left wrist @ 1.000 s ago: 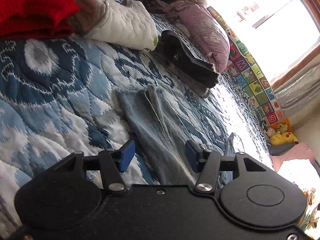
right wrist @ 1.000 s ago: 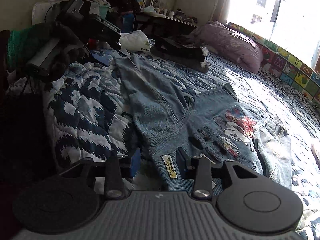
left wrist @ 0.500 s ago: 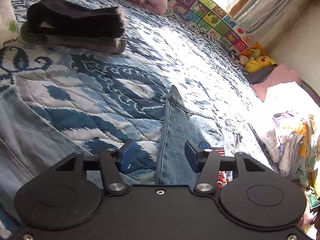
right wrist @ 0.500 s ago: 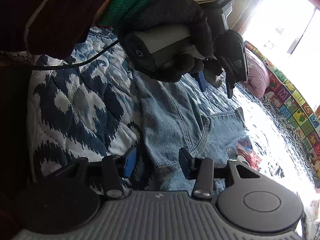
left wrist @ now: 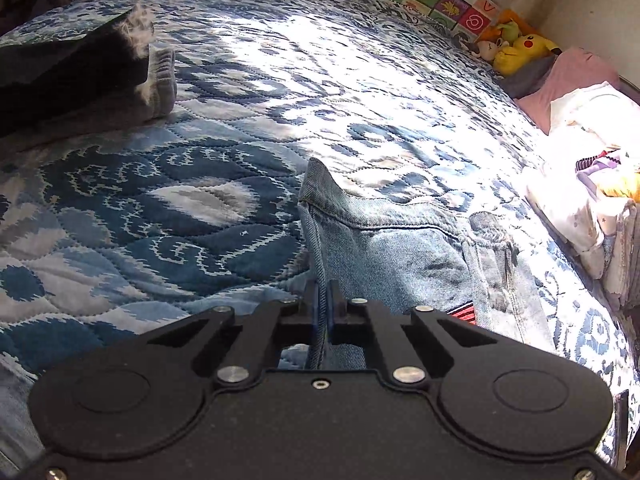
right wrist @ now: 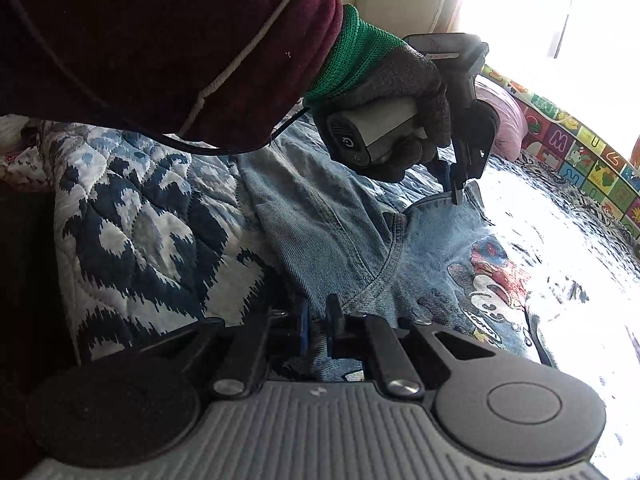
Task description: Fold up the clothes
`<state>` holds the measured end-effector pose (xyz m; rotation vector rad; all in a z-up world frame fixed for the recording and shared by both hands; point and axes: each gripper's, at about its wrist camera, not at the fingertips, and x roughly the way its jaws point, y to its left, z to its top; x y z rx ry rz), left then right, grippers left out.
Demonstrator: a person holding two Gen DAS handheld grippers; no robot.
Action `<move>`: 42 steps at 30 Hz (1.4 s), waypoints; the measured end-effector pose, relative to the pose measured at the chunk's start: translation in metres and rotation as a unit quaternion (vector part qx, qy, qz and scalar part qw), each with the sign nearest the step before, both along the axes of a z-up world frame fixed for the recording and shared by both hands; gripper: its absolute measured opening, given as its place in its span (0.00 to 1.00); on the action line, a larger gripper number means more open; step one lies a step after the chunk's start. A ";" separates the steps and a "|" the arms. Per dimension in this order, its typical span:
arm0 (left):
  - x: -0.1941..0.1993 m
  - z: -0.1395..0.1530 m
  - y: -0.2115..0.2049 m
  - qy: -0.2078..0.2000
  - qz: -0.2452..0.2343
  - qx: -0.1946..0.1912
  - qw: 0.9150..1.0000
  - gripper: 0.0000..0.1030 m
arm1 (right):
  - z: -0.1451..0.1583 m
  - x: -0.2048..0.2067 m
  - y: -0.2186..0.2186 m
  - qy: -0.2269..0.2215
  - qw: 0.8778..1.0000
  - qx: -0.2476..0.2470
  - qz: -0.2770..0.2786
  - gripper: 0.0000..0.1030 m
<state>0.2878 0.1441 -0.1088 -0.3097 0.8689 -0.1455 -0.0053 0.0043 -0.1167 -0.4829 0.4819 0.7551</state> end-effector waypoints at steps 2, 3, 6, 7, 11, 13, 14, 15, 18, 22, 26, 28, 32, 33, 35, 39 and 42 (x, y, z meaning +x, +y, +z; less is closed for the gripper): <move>-0.002 0.009 -0.012 -0.007 -0.001 0.014 1.000 0.02 | 0.002 0.001 -0.006 0.004 1.000 0.016 -0.006 0.09; -0.003 0.013 -0.016 -0.009 -0.001 0.018 1.000 0.01 | 0.004 0.000 -0.009 0.006 1.000 0.026 -0.011 0.09; 0.000 0.022 -0.030 -0.010 0.000 0.026 1.000 0.01 | 0.011 0.000 -0.023 0.013 0.998 0.056 -0.026 0.09; 0.001 0.025 -0.036 -0.010 -0.001 0.030 0.999 0.01 | 0.013 0.000 -0.029 0.015 0.997 0.067 -0.032 0.09; 0.007 0.033 -0.060 -0.006 -0.006 0.048 0.999 0.01 | 0.017 0.003 -0.050 0.025 0.994 0.095 -0.053 0.09; 0.010 0.034 -0.075 -0.003 -0.011 0.061 0.998 0.01 | 0.016 0.007 -0.059 0.031 0.992 0.105 -0.064 0.09; 0.011 0.033 -0.083 0.000 -0.015 0.065 0.998 0.01 | 0.016 0.010 -0.063 0.037 0.991 0.112 -0.070 0.09; 0.012 0.032 -0.091 0.002 -0.017 0.071 0.997 0.01 | 0.015 0.013 -0.067 0.043 0.989 0.119 -0.077 0.09; 0.015 0.028 -0.113 0.006 -0.023 0.091 0.996 0.01 | 0.013 0.019 -0.082 0.064 0.983 0.140 -0.095 0.08; 0.021 0.016 -0.136 0.017 -0.026 0.120 0.992 0.01 | 0.005 0.029 -0.100 0.113 0.970 0.178 -0.121 0.08; 0.026 0.003 -0.149 0.021 -0.045 0.125 0.991 0.04 | -0.001 0.032 -0.111 0.140 0.960 0.201 -0.138 0.08; 0.027 0.001 -0.150 0.020 -0.062 0.105 0.992 0.13 | -0.002 0.033 -0.113 0.147 0.956 0.208 -0.142 0.08; 0.007 0.031 -0.131 -0.024 -0.061 0.060 0.996 0.27 | -0.004 0.034 -0.117 0.161 0.951 0.220 -0.146 0.08; -0.002 0.042 -0.122 -0.039 -0.058 0.053 0.996 0.27 | -0.004 0.034 -0.119 0.165 0.949 0.223 -0.147 0.08; -0.028 0.057 -0.099 -0.062 -0.044 0.042 0.996 0.27 | -0.006 0.035 -0.121 0.172 0.947 0.228 -0.150 0.09; -0.101 0.064 -0.036 -0.078 0.021 0.011 0.997 0.33 | -0.007 0.035 -0.122 0.175 0.944 0.234 -0.151 0.09; -0.156 0.052 0.013 -0.070 0.094 -0.020 0.993 0.39 | -0.007 0.035 -0.123 0.175 0.944 0.235 -0.154 0.09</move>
